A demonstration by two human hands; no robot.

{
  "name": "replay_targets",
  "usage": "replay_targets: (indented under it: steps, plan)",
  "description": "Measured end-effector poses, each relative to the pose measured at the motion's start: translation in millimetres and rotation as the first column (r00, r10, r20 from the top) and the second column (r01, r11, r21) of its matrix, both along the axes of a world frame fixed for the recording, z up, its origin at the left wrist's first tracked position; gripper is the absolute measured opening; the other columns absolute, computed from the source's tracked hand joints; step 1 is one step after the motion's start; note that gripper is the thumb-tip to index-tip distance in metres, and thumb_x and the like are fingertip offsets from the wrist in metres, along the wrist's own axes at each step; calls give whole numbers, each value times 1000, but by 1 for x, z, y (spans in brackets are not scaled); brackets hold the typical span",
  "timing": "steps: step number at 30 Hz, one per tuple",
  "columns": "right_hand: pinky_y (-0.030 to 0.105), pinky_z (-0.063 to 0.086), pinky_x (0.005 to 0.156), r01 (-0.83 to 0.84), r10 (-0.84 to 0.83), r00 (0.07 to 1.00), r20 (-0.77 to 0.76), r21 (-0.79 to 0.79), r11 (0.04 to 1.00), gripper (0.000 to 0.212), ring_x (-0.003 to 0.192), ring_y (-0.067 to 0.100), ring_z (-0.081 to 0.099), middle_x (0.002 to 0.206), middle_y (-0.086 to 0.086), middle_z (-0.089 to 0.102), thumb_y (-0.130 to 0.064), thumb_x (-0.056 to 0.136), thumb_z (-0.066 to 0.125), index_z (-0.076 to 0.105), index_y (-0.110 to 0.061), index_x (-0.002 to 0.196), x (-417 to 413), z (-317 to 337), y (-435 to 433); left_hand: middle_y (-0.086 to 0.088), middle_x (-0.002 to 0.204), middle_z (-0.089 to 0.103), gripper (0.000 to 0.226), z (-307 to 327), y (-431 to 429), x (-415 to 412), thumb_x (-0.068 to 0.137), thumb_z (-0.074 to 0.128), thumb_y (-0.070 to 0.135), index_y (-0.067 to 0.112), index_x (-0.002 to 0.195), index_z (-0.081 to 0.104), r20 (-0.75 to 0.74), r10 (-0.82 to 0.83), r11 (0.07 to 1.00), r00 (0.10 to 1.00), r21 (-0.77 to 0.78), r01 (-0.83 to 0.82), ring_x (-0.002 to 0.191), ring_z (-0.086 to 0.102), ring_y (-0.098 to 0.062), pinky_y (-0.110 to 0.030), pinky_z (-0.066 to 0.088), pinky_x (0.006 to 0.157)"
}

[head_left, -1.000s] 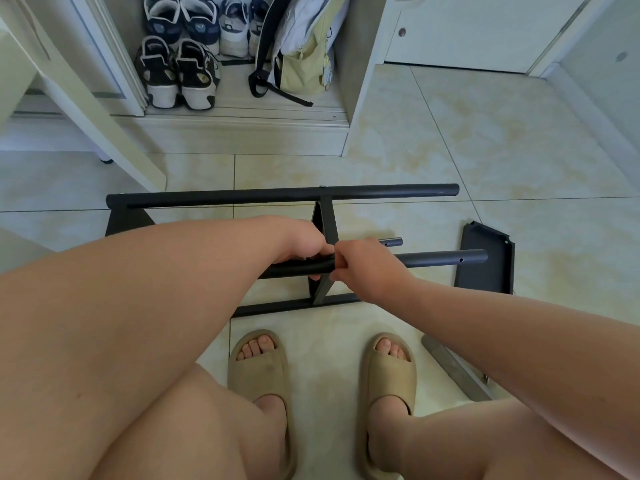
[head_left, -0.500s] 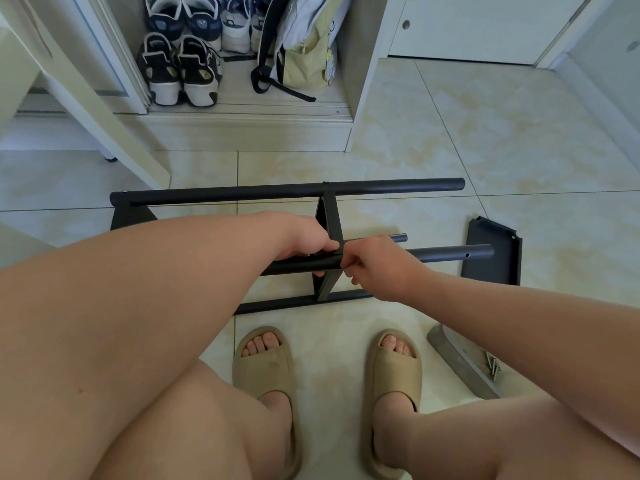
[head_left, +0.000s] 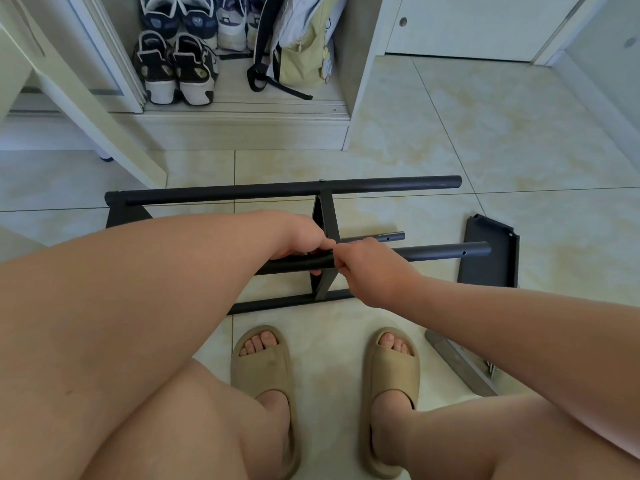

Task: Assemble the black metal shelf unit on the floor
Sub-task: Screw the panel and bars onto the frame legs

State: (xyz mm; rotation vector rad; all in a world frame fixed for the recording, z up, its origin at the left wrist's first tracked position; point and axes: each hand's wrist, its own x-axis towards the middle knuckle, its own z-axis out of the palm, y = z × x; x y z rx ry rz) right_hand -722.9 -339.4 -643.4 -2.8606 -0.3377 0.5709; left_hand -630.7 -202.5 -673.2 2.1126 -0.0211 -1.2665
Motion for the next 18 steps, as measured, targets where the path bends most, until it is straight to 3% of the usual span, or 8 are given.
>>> replay_targets:
  steps: [5, 12, 15, 18]
  plan:
    - [34, 44, 67, 167, -166, 986, -14, 105, 980, 17, 81, 26, 56, 88, 6, 61, -3, 95, 48, 52, -19, 89, -3, -3, 2, -4, 78, 77, 36, 1, 0, 1, 100, 55, 41, 9, 108, 68, 17, 3, 1000, 1000, 13, -3, 78, 69, -16, -31, 47, 71]
    - [43, 49, 70, -46, 47, 998, 34, -25, 999, 15, 82, 31, 57, 92, 10, 59, -4, 98, 44, 51, -16, 103, -4, -4, 5, -9, 84, 77, 25, 0, 0, 1, 94, 62, 31, 9, 93, 73, 13, -16, 1000, 1000, -5, 16, 79, 69, -19, -32, 51, 80]
    - [39, 49, 67, 101, -102, 995, 0, 112, 989, 18, 79, 29, 58, 86, 7, 61, -3, 97, 46, 51, -19, 91, -2, -4, 4, -8, 89, 78, 33, -1, 1, 2, 97, 61, 39, 8, 103, 73, 16, -9, 1000, 1000, -8, 9, 94, 72, -21, -35, 51, 91]
    - [44, 57, 70, 281, -268, 960, -86, 244, 928, 19, 83, 30, 67, 91, 9, 68, -4, 95, 49, 57, -18, 85, -1, -6, 1, -9, 92, 77, 36, -1, 1, 2, 100, 55, 41, 8, 109, 69, 27, 3, 1000, 1000, -10, -3, 101, 71, -22, -34, 49, 86]
